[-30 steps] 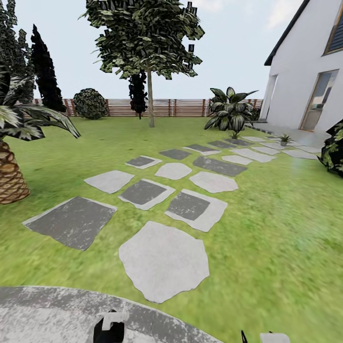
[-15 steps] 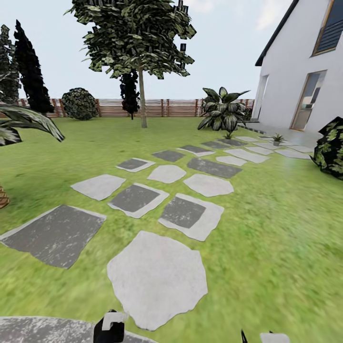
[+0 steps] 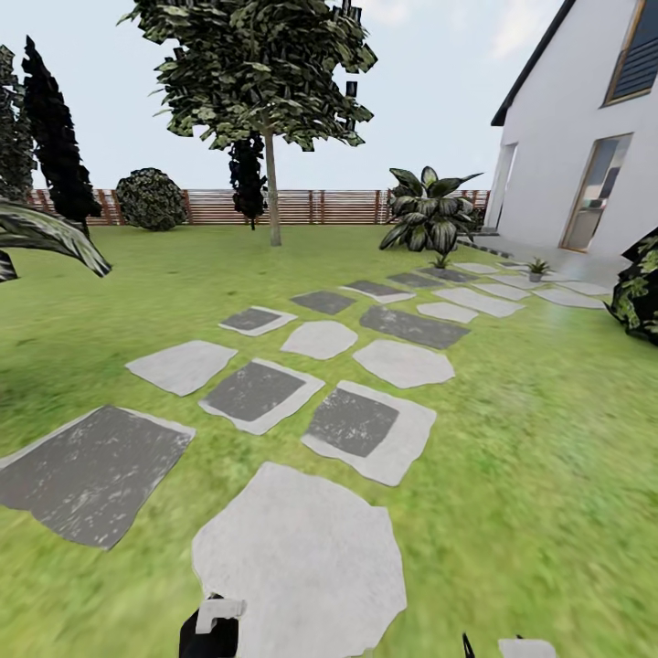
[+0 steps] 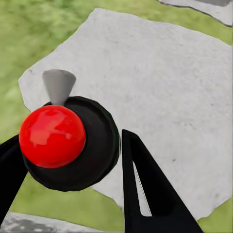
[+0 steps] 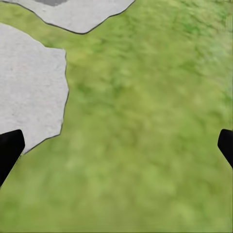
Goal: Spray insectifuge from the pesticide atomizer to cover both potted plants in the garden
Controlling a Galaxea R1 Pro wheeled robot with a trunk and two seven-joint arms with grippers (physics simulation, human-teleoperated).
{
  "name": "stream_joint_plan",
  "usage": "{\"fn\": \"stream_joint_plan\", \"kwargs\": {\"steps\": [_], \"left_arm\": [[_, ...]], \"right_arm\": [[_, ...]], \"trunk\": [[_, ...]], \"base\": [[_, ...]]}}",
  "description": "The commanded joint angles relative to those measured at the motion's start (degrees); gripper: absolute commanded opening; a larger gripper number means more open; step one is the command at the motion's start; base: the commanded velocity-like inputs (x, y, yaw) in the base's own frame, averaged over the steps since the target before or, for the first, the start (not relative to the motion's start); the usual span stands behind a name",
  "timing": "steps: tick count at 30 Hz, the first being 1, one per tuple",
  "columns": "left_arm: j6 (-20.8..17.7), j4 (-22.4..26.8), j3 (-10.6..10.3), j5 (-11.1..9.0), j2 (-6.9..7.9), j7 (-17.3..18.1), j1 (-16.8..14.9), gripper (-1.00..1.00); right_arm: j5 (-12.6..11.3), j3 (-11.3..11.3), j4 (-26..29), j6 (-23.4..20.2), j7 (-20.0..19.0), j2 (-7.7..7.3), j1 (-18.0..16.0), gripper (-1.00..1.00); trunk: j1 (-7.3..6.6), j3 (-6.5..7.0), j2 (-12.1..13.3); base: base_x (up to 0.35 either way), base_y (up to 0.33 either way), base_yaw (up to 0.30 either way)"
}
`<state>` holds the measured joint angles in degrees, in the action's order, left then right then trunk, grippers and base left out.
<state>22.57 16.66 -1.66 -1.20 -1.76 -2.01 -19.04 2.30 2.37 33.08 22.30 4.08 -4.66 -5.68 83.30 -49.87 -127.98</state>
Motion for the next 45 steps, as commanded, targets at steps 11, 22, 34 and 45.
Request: {"fn": "stream_joint_plan", "kwargs": {"steps": [11, 22, 34, 45], "left_arm": [[0.2, 0.0, -0.2, -0.1, 0.0, -0.2, 0.0, -1.0], [0.2, 0.0, -0.2, -0.1, 0.0, -0.2, 0.0, -1.0], [0.2, 0.0, -0.2, -0.1, 0.0, -0.2, 0.0, -1.0], [0.2, 0.0, -0.2, -0.1, 0.0, -0.2, 0.0, -1.0]], "right_arm": [[0.2, 0.0, 0.0, 0.2, 0.2, 0.0, 0.0, 1.0], [0.2, 0.0, 0.0, 0.1, 0.2, 0.0, 0.0, 1.0], [0.3, 0.0, -0.1, 0.1, 0.2, 0.0, 0.0, 1.0], [0.2, -0.1, 0.0, 0.1, 0.2, 0.0, 0.0, 1.0]], "trunk": [[0.02, -0.05, 0.0], [0.02, -0.05, 0.0], [0.02, -0.05, 0.0], [0.02, -0.42, 0.0]], "base": [[0.334, 0.0, 0.0], [0.334, 0.0, 0.0], [0.334, 0.0, 0.0], [0.335, 0.0, 0.0]]}}
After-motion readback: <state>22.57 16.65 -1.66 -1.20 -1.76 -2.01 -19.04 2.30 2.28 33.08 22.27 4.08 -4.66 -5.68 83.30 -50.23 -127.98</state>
